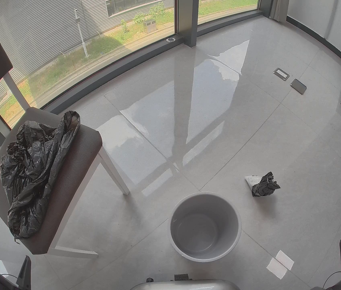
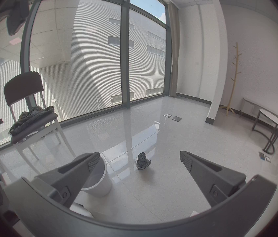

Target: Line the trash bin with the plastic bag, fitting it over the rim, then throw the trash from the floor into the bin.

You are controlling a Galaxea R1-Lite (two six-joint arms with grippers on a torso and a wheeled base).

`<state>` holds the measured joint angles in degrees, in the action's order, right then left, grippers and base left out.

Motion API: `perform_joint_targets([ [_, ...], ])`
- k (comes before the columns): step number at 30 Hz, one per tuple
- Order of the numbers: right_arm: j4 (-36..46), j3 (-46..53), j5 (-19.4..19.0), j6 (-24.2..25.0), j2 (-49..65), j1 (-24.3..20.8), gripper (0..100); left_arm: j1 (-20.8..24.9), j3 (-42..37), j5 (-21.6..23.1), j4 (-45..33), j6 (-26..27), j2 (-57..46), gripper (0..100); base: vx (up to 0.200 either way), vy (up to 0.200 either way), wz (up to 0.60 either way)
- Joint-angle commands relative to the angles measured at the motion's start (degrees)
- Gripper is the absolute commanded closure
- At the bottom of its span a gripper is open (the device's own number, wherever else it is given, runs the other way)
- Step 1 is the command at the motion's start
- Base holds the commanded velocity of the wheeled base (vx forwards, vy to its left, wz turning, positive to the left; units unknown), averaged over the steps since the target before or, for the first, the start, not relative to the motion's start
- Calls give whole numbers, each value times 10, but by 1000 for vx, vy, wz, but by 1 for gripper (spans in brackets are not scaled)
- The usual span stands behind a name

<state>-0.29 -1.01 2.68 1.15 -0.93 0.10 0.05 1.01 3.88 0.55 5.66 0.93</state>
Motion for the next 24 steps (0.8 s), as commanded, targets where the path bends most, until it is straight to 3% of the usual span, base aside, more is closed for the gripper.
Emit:
perform_joint_targets([
  [1, -1, 10, 5, 5, 3, 0, 0, 0, -10, 1, 2, -6, -9, 0, 0, 0, 0],
  [4, -1, 10, 4, 5, 3, 0, 0, 0, 6, 5, 2, -25, -6, 0, 0, 0, 0],
  [6, -1, 10, 5, 5, 3, 0, 0, 17, 84, -2, -2, -114, 44, 0, 0, 0, 0],
  [7, -1, 10, 4, 4, 3, 0, 0, 46, 166, -11, -7, -220, 128, 0, 0, 0, 0],
  [8, -1, 10, 4, 3, 3, 0, 0, 57, 215, -26, -14, -258, 174, 0, 0, 0, 0],
  [11, -1, 10, 4, 3, 3, 0, 0, 58, 247, -43, -35, -240, 203, 0, 0, 0, 0],
  [12, -1, 10, 3, 4, 3, 0, 0, 60, 248, -50, -81, -172, 218, 0, 0, 0, 0],
  [18, -1, 10, 3, 5, 3, 0, 0, 60, 256, -65, -238, -12, 210, 0, 0, 0, 0],
  [21, -1, 10, 3, 4, 3, 0, 0, 55, 258, -73, -255, -17, 245, 0, 0, 0, 0],
  [24, -1, 10, 3, 4, 3, 0, 0, 28, 259, -118, -256, -80, 310, 0, 0, 0, 0],
])
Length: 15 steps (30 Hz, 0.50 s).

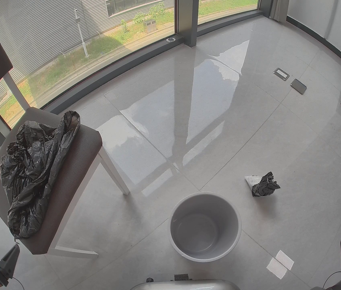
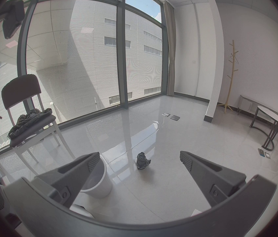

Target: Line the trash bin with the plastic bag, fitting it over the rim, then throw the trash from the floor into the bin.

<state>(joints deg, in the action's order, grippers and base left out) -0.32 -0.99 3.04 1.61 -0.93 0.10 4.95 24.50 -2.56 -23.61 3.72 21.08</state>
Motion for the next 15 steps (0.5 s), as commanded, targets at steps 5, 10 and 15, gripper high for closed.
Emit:
perform_joint_targets([
  [5, 0, 10, 0, -1, 3, 0, 0, -110, 35, -80, 13, -145, 214, 0, 0, 0, 0],
  [10, 0, 10, -1, -5, 3, 0, 0, -184, 31, -50, 47, -158, 269, 0, 0, 0, 0],
  [15, 0, 10, -2, -4, 3, 0, 0, -224, 28, -47, 88, -159, 324, 0, 0, 0, 0],
])
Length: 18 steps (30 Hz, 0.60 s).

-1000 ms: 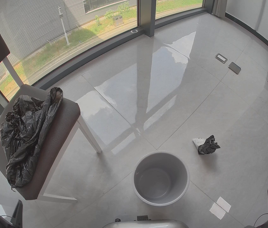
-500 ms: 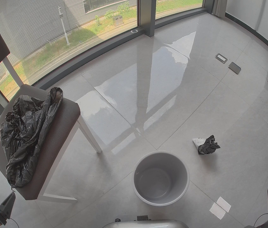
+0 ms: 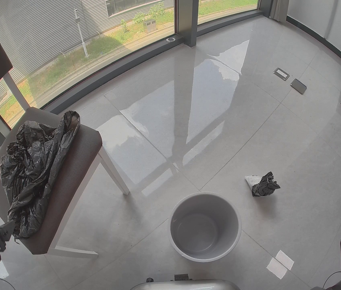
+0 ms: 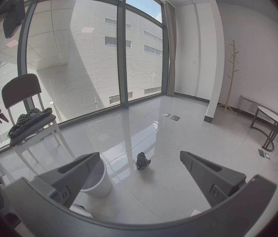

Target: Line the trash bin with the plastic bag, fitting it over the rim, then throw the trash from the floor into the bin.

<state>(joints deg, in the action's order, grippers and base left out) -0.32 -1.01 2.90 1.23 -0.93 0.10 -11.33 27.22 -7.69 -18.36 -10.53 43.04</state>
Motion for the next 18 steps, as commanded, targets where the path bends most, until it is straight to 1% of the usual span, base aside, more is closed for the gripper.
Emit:
perform_joint_targets([
  [1, 0, 10, -1, 0, 3, 0, 0, -62, 1, 4, 36, -17, 106, 0, 0, 0, 0],
  [2, 0, 10, -1, 1, 3, 0, 0, -72, 0, 3, 38, -16, 112, 0, 0, 0, 0],
  [5, 0, 10, -1, 0, 3, 0, 0, -84, -9, 4, 37, -12, 111, 0, 0, 0, 0],
  [13, 0, 10, -2, -1, 3, 0, 0, -78, -32, 6, 43, -13, 113, 0, 0, 0, 0],
  [18, 0, 10, -2, -3, 3, 0, 0, -85, -40, 25, 79, -19, 136, 0, 0, 0, 0],
])
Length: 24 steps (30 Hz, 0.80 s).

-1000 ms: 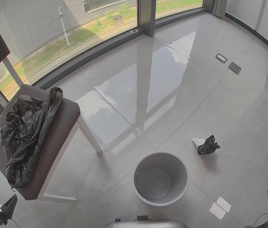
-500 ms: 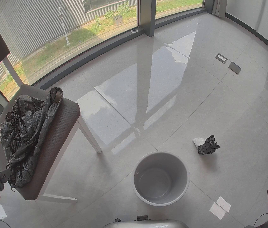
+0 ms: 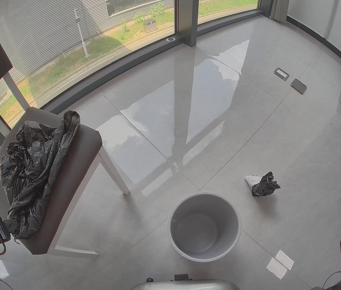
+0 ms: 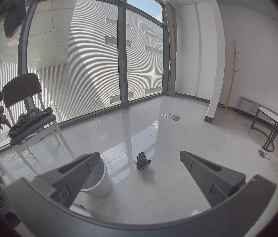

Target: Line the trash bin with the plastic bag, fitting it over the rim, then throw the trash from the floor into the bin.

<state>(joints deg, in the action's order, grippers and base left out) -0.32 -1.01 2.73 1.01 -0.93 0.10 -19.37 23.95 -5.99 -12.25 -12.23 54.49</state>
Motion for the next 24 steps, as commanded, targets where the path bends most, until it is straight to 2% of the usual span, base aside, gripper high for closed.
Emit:
perform_joint_targets([
  [1, 0, 10, 0, 0, 3, 0, 0, -5, -11, 9, 26, -2, 25, 0, 0, 0, 0],
  [12, 0, 10, 3, 7, 3, 0, 0, -4, -47, 11, 166, -1, 113, 0, 0, 0, 0],
  [21, 0, 10, 3, 7, 3, 0, 0, 0, -47, 14, 171, 0, 116, 0, 0, 0, 0],
  [24, 0, 10, 3, 7, 3, 0, 0, -1, -49, 27, 170, -2, 116, 0, 0, 0, 0],
])
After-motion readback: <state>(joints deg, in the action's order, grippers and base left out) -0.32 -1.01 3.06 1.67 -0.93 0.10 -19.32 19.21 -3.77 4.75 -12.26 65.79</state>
